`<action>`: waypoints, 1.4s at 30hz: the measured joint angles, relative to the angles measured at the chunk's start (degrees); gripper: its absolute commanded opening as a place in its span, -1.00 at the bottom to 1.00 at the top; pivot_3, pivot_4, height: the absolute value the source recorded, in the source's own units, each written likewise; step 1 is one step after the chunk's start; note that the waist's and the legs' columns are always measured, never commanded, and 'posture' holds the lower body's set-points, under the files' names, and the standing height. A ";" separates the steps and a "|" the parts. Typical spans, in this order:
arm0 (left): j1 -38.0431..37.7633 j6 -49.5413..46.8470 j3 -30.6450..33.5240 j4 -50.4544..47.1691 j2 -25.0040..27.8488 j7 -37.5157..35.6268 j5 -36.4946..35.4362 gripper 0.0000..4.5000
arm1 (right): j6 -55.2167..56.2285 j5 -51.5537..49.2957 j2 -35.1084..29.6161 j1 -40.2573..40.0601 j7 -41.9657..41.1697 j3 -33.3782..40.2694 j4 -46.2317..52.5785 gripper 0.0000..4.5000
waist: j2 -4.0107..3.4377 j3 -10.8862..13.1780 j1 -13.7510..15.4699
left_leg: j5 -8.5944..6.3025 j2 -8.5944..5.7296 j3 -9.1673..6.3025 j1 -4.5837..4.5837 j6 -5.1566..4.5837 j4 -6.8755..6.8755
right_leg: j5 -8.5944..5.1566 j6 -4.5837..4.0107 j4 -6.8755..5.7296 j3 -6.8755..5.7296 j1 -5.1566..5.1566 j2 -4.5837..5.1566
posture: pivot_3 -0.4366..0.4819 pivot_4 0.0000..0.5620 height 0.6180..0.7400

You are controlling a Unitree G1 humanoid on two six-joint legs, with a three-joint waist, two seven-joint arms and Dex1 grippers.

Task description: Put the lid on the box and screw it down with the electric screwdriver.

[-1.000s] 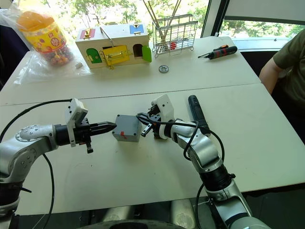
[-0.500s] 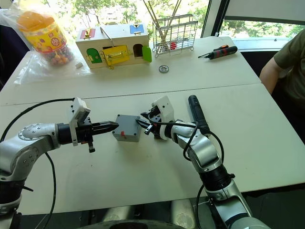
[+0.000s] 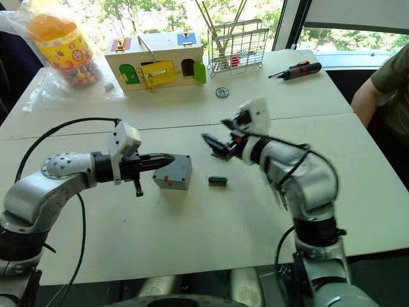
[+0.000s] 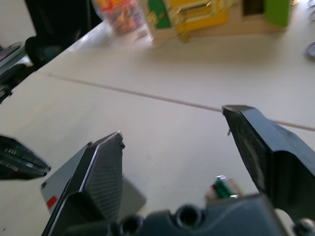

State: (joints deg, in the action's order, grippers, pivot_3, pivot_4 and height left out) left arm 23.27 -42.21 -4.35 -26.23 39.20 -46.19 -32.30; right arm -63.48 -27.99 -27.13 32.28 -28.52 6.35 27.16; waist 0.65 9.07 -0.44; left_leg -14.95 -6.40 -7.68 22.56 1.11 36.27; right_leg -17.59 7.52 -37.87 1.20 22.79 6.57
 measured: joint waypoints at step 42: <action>-0.43 8.88 -18.53 6.90 -15.74 0.68 14.32 -1.00 | -12.55 8.15 -30.57 26.24 -31.35 -48.99 -38.78 -0.05 | 0.14 -0.06 0.36 | -0.21 -0.04 0.05 0.84 -0.35 0.98 | 0.09 0.07 0.06 -0.22 0.35 0.12 | -0.05 -0.47 1.00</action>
State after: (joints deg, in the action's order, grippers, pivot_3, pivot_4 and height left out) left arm 22.83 -33.33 -22.88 -19.33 23.46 -45.52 -17.98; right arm -76.03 -19.84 -57.70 58.53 -59.87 -42.64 -11.62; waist 0.79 9.01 -0.07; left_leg -15.16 -6.44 -7.63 23.40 0.77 37.25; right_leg -17.51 7.59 -37.81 0.98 23.13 6.69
